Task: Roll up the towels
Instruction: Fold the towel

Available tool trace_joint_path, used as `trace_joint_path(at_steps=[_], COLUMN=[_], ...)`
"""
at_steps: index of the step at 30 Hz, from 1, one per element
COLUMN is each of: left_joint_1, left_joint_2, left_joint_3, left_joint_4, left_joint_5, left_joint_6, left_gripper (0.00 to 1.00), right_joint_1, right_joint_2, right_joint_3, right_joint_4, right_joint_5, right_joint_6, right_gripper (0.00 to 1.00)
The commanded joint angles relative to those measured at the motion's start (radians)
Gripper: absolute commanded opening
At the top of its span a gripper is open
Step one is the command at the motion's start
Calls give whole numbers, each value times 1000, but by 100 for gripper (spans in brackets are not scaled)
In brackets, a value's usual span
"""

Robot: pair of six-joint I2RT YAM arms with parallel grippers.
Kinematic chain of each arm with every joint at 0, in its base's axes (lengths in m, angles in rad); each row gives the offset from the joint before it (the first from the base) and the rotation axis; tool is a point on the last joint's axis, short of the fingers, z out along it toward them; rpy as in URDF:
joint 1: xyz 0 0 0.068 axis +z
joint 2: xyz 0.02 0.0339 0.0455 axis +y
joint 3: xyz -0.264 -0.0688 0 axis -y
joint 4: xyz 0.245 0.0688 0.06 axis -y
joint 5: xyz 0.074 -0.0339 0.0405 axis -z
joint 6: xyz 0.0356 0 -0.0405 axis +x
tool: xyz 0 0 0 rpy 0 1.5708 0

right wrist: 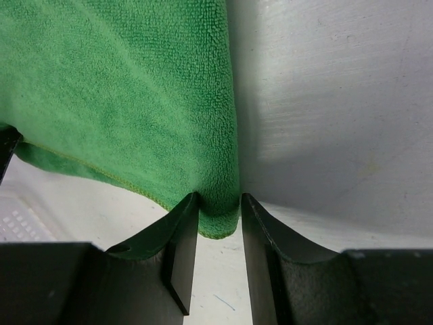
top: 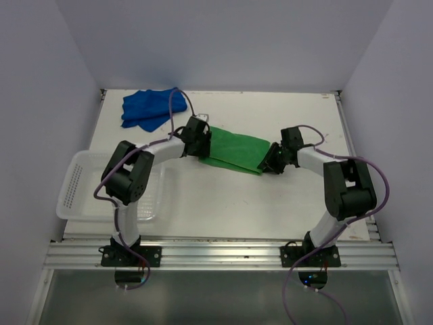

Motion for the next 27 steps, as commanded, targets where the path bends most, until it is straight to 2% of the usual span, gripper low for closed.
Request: trace_joint_path(at_steps=[1, 4, 5, 13, 15, 27], left_joint_1=[0, -9, -12, -66, -98, -298], left_joint_2=[-48, -71, -82, -192, -224, -417], left_joint_3=[-104, -164, -191, -365, -403, -590], left_joint_4=[1, 15, 21, 79, 83, 57], left_joint_5=[27, 36, 38, 27, 13, -96], left_joint_6=[-59, -87, -99, -174, -194, -366], left_gripper=[59, 59, 59, 60, 60, 61], right_joint_1=[-3, -1, -1, -3, -3, 20], right_joint_2=[-11, -8, -8, -24, -34, -154], right_joint_3=[-9, -25, -26, -49, -62, -114], right_joint_4=[28, 31, 30, 0, -13, -196], right_joint_5=[-29, -34, -43, -76, -74, 24], right_joint_6=[-31, -45, -49, -122, -140, -266], right_gripper=[35, 29, 21, 2, 0, 0])
